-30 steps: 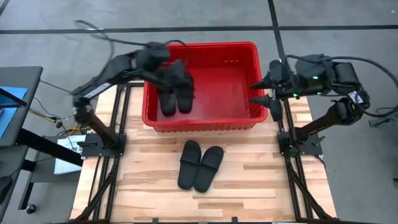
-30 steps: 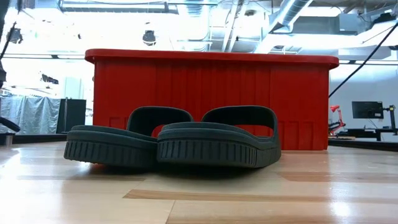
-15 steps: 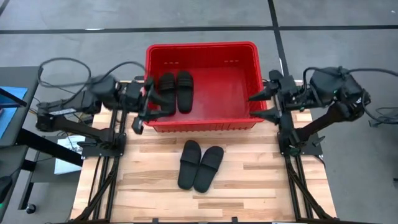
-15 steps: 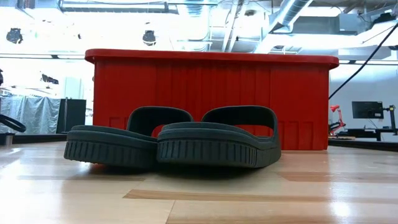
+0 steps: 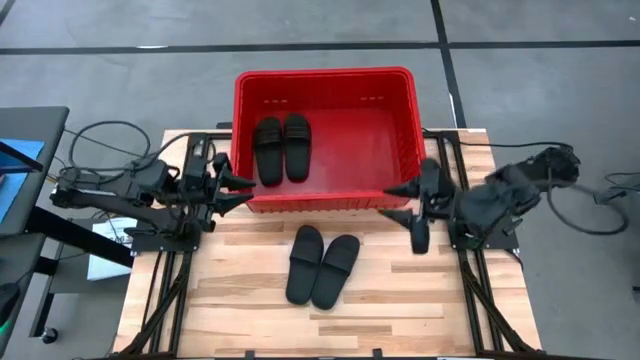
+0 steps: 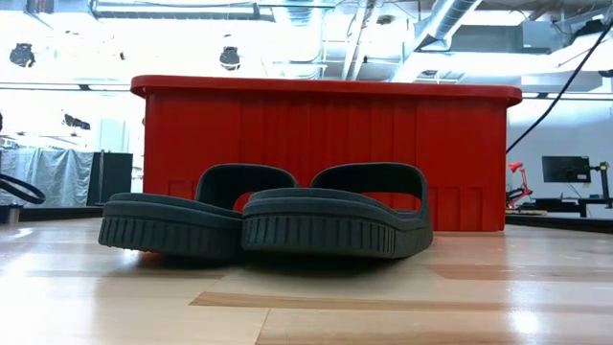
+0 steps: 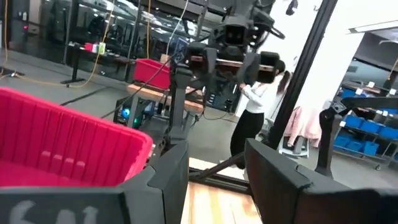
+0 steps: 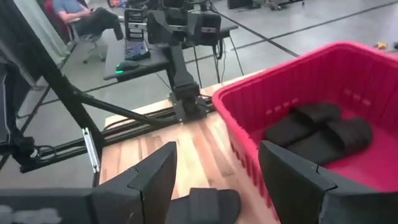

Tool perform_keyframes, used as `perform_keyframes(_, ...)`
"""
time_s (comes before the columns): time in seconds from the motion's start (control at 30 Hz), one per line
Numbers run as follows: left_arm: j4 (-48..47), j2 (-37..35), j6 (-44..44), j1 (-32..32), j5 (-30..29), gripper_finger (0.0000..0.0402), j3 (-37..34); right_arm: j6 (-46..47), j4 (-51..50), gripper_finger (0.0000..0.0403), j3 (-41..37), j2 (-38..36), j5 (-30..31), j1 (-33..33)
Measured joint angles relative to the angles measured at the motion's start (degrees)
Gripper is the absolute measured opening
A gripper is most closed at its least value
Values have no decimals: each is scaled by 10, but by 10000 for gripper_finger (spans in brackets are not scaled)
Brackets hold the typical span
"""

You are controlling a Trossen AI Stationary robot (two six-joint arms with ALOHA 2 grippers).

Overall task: Pick and place slides into bin
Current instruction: Put the black slide into the red container

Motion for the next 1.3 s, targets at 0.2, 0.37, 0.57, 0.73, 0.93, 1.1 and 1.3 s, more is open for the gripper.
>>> perform_keyframes(0.2, 1, -17, -12, -28, -29, 146, -42, 1, 135, 218, -85, 17, 18, 44)
perform_keyframes(0.37, 1, -17, -6, -45, -24, 146, -45, -39, 258, 218, -111, 64, 17, 64)
perform_keyframes(0.57, 0, -17, 13, -59, -24, 146, -45, -25, 321, 218, -112, 106, 17, 65)
perform_keyframes(0.73, -8, -17, 14, -66, -23, 146, -45, 20, 328, 218, -112, 105, -34, 48)
perform_keyframes(0.93, -8, -17, 1, -70, -16, 146, -45, 123, 248, 218, -113, 116, -154, 15)
perform_keyframes(1.1, -8, -17, -14, -70, 11, 146, -45, 119, 202, 218, -111, 122, -167, 16)
perform_keyframes(1.3, -14, -17, -15, -70, 23, 146, -45, 106, 169, 218, -110, 143, -207, 18)
